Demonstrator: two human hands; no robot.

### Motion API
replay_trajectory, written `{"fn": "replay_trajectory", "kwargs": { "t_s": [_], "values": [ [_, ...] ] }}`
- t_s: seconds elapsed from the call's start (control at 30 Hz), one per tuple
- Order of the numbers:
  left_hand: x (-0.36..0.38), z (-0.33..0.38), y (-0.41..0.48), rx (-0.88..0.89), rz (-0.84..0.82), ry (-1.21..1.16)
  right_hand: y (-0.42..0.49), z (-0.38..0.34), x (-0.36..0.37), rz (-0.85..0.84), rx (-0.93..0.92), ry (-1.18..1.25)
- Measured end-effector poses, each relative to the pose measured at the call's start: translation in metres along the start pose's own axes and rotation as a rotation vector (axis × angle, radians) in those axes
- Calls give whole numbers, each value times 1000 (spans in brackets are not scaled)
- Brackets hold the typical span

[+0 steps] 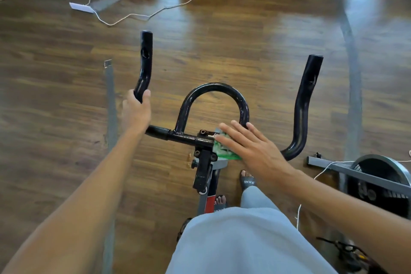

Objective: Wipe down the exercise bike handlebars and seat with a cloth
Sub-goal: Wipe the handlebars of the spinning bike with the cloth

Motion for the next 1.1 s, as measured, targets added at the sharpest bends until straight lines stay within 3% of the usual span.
{"fn": "replay_trajectory", "kwargs": {
  "t_s": [0.1, 0.3, 0.43, 0.63, 0.8, 1.1],
  "values": [
    [3, -5, 0, -12, 11, 12, -15, 11, -3, -34, -73, -92],
    [9, -3, -3, -35, 80, 25, -4, 5, -5, -11, -100, -37],
    [12, -6, -3, -7, 134, 34, -18, 22, -9, -9, -135, 116],
    [15, -5, -5, 7, 176, 67, 49, -13, -37, -34, -32, 347],
    [14, -9, -4, 25, 174, 43, 50, -35, -8, -98, -71, 200],
    [16, -10, -4, 17, 195, 29, 67, -44, -1, -95, 5, 227]
  ]
}}
Point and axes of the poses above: each hand's wrist, its own y-axis towards the middle knuckle, its own x-axis out of the palm, z = x × y, the point moved 3 cm from there along y, towards the middle knuckle, and after that the axes turned 15 degrees about -y, right-handed, at the moved point
